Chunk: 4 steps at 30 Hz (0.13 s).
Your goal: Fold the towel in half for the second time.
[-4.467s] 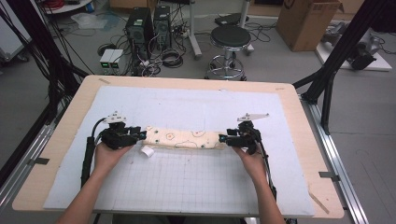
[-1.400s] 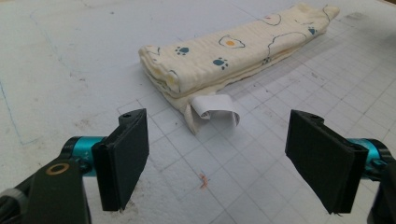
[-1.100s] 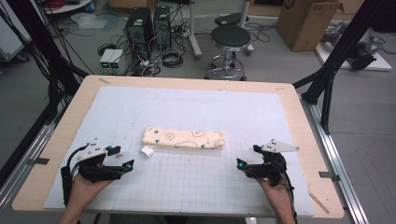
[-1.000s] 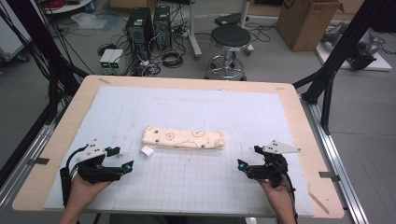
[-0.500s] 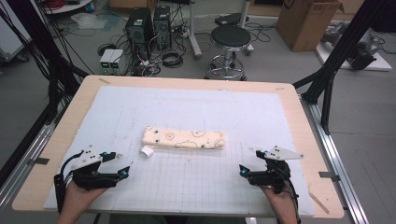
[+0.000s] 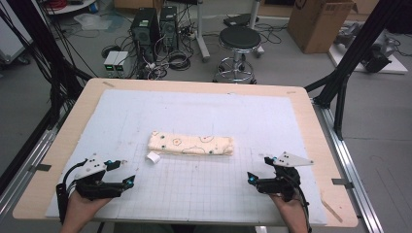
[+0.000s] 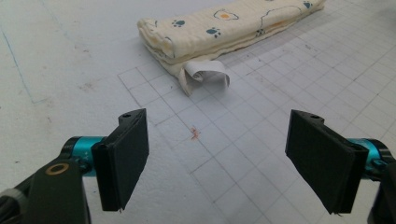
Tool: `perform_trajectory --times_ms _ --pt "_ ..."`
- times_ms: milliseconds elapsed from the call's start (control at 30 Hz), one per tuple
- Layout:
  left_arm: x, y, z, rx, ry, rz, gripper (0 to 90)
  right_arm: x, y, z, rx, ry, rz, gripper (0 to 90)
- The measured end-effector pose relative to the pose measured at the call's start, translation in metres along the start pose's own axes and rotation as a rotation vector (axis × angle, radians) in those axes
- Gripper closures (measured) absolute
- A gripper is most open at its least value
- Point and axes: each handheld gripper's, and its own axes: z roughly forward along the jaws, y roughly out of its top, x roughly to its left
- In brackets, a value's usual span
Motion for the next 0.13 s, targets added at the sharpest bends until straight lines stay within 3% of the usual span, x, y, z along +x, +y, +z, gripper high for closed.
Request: perform_trajectory --times_ms 133 --pt "-0.0002 0.0001 0.0011 -0.001 0.000 -0.005 22.0 -0.0013 -0.0002 0.0004 -0.003 -0.007 0.000 11.8"
